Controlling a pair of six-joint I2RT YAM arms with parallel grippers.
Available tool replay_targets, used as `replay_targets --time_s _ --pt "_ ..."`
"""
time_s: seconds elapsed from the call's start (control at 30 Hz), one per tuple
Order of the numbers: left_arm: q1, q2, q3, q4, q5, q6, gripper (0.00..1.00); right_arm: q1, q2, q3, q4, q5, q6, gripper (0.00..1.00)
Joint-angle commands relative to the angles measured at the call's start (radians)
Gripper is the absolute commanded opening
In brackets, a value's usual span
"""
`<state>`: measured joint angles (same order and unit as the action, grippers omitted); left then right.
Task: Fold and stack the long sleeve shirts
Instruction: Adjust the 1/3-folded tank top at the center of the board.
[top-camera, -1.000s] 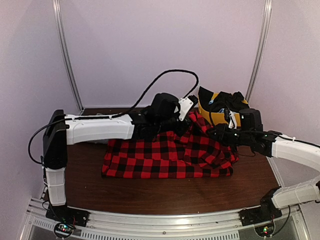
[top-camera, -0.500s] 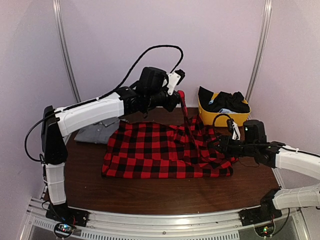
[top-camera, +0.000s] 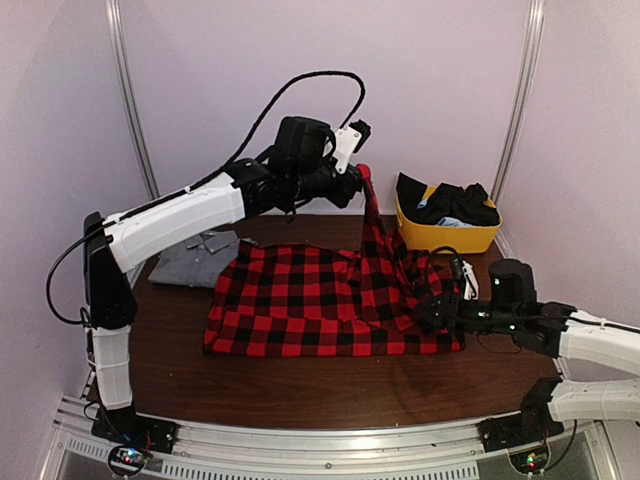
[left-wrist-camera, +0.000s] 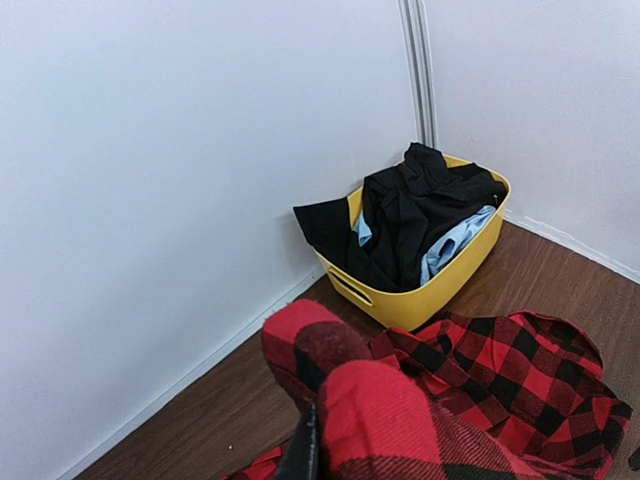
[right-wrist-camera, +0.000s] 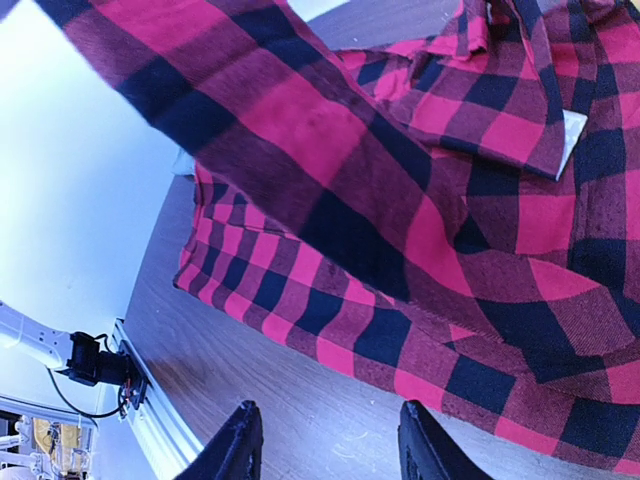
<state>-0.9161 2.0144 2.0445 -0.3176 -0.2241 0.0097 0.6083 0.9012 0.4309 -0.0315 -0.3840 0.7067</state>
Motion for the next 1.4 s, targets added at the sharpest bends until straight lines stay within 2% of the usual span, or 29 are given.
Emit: replay_targets --time_s 0.0,0.23,0.47,0.67,0.83,1.17,1.37 --pt "0.006 0.009 0.017 0.011 0.003 0.005 0.00 0.026 -0.069 -0.012 0.016 0.048 -0.003 0.48" --pt "0.006 0.015 0.020 0.014 0.012 -0.002 0.00 0.072 0.005 -0.025 0.028 0.044 -0.027 0.48" --pt "0.006 0.011 0.019 0.009 0.024 -0.007 0.00 0.082 0.140 -0.030 0.120 0.063 -0.053 0.48" --pt "0.007 0.001 0.000 0.008 0.032 -0.007 0.00 0.080 0.295 0.053 0.127 0.171 -0.095 0.48" --pt "0.006 -0.022 -0.028 0.008 0.027 -0.007 0.00 0.021 0.385 0.123 0.141 0.237 -0.127 0.47" --pt "0.007 -0.051 -0.096 -0.006 0.036 -0.002 0.00 -0.062 0.442 0.160 0.125 0.328 -0.141 0.47" --pt "0.006 -0.049 -0.095 -0.018 0.021 0.001 0.00 -0.063 0.387 0.107 0.136 0.306 -0.124 0.47"
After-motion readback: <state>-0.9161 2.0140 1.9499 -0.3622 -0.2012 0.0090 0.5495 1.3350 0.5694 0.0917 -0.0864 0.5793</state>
